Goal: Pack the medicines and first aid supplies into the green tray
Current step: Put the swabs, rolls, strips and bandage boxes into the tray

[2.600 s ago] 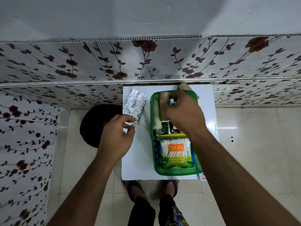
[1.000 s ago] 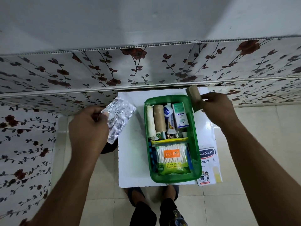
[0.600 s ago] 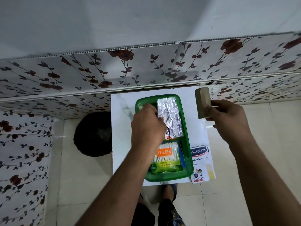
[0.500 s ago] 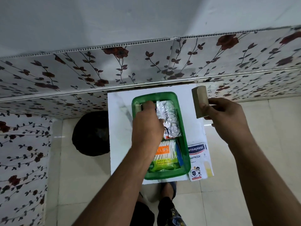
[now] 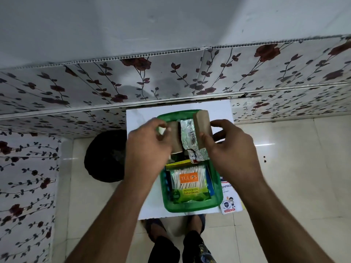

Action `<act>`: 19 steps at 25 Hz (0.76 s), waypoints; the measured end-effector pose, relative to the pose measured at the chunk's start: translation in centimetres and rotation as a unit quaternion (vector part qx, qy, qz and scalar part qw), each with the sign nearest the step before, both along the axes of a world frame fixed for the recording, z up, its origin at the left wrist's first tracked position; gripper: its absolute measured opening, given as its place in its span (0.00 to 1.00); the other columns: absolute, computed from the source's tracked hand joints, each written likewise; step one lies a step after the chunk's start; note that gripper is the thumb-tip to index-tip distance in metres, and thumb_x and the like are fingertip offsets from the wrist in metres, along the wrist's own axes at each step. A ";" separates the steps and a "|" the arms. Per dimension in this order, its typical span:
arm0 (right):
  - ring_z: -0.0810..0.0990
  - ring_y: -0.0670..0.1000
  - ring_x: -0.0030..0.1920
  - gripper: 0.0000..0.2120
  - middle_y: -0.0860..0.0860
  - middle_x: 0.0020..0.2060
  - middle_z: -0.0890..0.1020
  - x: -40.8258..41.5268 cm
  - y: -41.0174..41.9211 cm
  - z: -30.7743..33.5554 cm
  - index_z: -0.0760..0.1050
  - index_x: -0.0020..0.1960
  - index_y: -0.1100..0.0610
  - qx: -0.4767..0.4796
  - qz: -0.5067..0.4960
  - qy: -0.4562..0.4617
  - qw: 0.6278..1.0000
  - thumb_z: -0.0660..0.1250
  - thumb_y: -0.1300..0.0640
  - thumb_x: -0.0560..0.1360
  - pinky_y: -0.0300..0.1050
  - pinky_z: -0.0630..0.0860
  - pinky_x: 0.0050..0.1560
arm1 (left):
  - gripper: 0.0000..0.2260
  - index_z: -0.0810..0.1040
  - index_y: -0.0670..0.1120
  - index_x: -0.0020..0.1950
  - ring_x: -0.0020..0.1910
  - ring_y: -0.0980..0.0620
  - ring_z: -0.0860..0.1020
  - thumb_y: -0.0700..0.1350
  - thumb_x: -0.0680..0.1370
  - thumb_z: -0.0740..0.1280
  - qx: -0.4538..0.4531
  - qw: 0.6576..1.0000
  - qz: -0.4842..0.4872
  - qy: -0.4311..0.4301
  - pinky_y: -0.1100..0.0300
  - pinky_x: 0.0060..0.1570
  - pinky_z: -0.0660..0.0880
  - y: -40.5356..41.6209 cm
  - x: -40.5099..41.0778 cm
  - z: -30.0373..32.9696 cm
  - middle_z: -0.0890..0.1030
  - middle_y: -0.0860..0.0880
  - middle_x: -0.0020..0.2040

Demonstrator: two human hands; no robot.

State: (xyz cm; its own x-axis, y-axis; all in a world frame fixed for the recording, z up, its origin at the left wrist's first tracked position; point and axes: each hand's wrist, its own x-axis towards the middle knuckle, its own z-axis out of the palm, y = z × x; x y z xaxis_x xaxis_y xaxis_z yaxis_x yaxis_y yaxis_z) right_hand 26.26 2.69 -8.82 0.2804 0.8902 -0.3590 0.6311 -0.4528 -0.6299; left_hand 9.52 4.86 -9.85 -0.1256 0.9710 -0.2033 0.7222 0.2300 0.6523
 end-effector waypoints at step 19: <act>0.82 0.60 0.41 0.13 0.56 0.44 0.85 -4.6 1.7 -3.1 0.74 0.61 0.55 -0.013 0.144 -0.120 0.982 0.61 0.54 0.78 0.45 0.73 0.38 | 0.06 0.80 0.50 0.47 0.32 0.49 0.81 0.40 0.76 0.66 -0.057 0.987 0.132 -0.070 0.48 0.38 0.81 -2.2 -6.9 -2.8 0.82 0.50 0.35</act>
State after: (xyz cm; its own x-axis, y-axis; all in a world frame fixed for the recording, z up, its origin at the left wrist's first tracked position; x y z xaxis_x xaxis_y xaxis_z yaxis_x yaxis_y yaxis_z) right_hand 21.70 4.40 -11.92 0.0984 0.9364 -0.3368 0.8641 -0.2482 -0.4378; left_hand 2.65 2.70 -12.62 -0.3346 0.8779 -0.3424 0.5318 0.4759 0.7005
